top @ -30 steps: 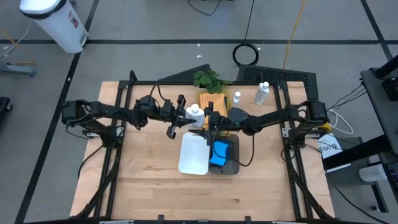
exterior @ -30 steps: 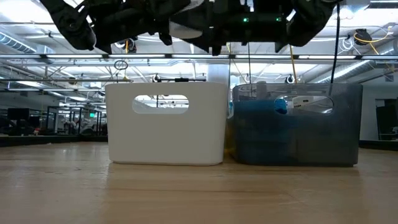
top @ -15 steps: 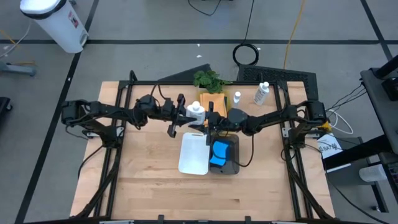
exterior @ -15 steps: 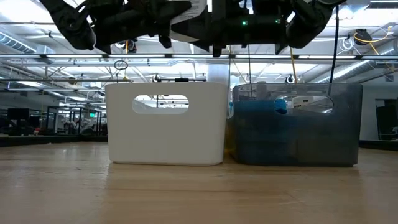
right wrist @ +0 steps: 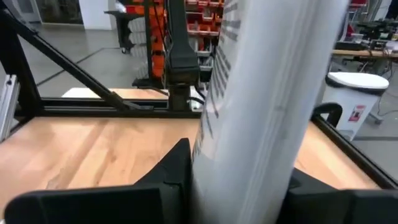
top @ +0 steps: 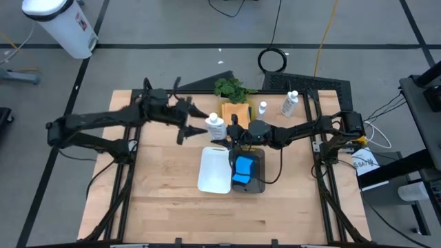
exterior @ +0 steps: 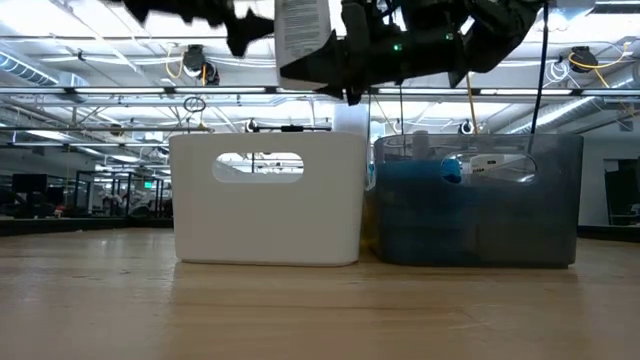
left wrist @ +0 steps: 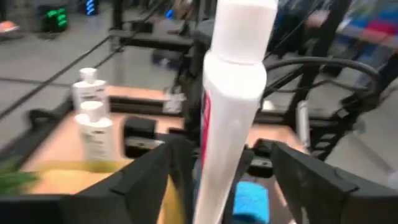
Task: Pick & Place Kitchen Items
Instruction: Put the bottom plastic restorer bottle into the white bin
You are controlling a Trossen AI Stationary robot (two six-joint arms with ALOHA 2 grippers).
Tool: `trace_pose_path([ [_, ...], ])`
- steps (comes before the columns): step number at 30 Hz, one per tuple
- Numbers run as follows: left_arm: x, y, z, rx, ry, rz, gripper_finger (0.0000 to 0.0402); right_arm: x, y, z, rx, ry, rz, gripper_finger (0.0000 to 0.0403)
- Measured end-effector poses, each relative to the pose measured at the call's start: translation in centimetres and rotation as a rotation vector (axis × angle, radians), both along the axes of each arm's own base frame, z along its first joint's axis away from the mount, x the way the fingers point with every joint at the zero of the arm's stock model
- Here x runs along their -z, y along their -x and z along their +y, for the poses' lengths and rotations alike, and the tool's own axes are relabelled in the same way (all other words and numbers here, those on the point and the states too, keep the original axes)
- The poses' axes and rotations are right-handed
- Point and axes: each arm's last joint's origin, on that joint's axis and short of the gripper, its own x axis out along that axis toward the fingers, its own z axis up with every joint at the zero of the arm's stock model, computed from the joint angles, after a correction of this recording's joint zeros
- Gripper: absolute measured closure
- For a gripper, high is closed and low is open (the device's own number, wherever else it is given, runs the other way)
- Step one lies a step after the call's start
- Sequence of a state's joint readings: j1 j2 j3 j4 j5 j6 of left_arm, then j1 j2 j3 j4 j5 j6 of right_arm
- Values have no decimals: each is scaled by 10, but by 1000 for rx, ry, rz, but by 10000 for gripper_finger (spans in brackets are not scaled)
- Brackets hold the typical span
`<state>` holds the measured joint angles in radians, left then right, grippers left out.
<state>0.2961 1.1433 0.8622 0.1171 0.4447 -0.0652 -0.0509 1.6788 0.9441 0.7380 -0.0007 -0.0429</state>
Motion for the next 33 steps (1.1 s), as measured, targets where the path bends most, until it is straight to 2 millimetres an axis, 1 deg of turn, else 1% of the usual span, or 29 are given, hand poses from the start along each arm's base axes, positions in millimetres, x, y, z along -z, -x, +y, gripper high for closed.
trace_pose_path([
  [2,-28,6,-2,-43,-49,54,97,0,0,-1,3,-3,11,313],
  [5,-66,10,-8,-101,-125,116,76,4,0,-3,8,-9,41,311],
  [7,-83,6,-10,-104,-146,153,70,4,0,-3,10,-7,39,309],
  [9,-93,-2,-12,-86,-155,194,71,3,1,-4,11,-7,38,309],
  [11,-94,-11,-12,-72,-144,255,76,4,1,-3,10,-8,41,310],
  [14,-86,-30,-11,-47,-161,325,87,4,0,-3,9,-8,39,310],
  [17,-78,-42,-11,-24,-179,355,98,4,1,-3,9,-8,45,310],
  [23,-79,-44,-10,-24,-194,338,122,7,1,-3,9,-9,69,310],
  [28,-88,-39,-11,-31,-203,282,141,7,1,-4,11,-5,69,310],
  [33,-86,-40,-11,-33,-187,301,165,7,1,-4,11,-5,69,310],
])
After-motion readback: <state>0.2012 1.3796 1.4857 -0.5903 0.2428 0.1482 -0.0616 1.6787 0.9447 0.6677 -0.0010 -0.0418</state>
